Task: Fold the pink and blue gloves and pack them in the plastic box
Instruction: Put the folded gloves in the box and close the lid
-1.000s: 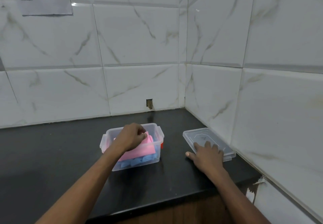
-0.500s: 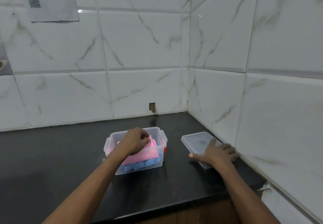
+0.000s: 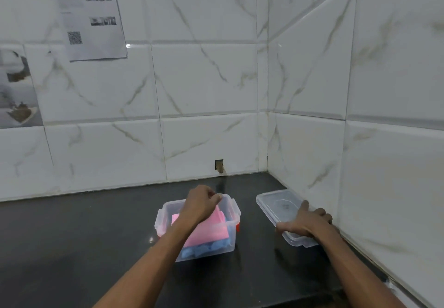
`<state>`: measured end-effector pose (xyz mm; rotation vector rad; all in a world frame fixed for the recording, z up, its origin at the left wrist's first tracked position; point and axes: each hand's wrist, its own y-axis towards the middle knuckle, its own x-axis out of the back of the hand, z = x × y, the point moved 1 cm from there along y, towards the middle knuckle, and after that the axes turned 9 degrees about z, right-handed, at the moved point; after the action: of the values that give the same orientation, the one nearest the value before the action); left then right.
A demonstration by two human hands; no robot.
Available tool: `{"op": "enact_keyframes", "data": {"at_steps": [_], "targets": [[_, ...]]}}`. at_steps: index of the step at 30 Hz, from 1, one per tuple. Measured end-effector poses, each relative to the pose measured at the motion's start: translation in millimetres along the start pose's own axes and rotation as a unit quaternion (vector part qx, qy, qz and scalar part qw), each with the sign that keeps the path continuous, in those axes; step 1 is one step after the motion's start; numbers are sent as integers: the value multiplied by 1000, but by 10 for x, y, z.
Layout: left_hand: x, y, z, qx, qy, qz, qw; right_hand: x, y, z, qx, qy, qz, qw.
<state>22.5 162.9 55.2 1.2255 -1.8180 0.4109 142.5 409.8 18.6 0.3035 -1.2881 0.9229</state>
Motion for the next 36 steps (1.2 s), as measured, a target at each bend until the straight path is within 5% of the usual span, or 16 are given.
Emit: {"op": "enact_keyframes", "data": {"at_steps": [3, 7, 12, 15, 18, 21, 26, 30, 36], "targets": [[47, 81, -195, -29, -90, -49, 994, 121, -59, 151, 90, -17, -71, 993], [173, 231, -436, 29, -331, 30, 943, 267, -165, 400, 220, -43, -102, 969], [337, 297, -468, 51, -434, 40, 899, 258, -219, 516, 285, -63, -107, 950], [372, 257, -473, 49, -477, -3, 877, 217, -172, 488, 259, 144, -96, 950], [419, 213, -404, 51, -503, -49, 861, 187, -116, 495, 215, 411, -156, 872], [511, 142, -209, 59, -410, -89, 906, 142, -162, 635, 233, 475, -145, 836], [737, -102, 247, 102, -108, -139, 979, 44, -237, 1110, 263, 350, -181, 881], [723, -296, 465, 169, 49, -108, 978, -113, -270, 1392, 214, 225, -161, 937], [589, -401, 553, 223, 214, -95, 946, -224, -304, 1596, 204, 192, -139, 950]]}}
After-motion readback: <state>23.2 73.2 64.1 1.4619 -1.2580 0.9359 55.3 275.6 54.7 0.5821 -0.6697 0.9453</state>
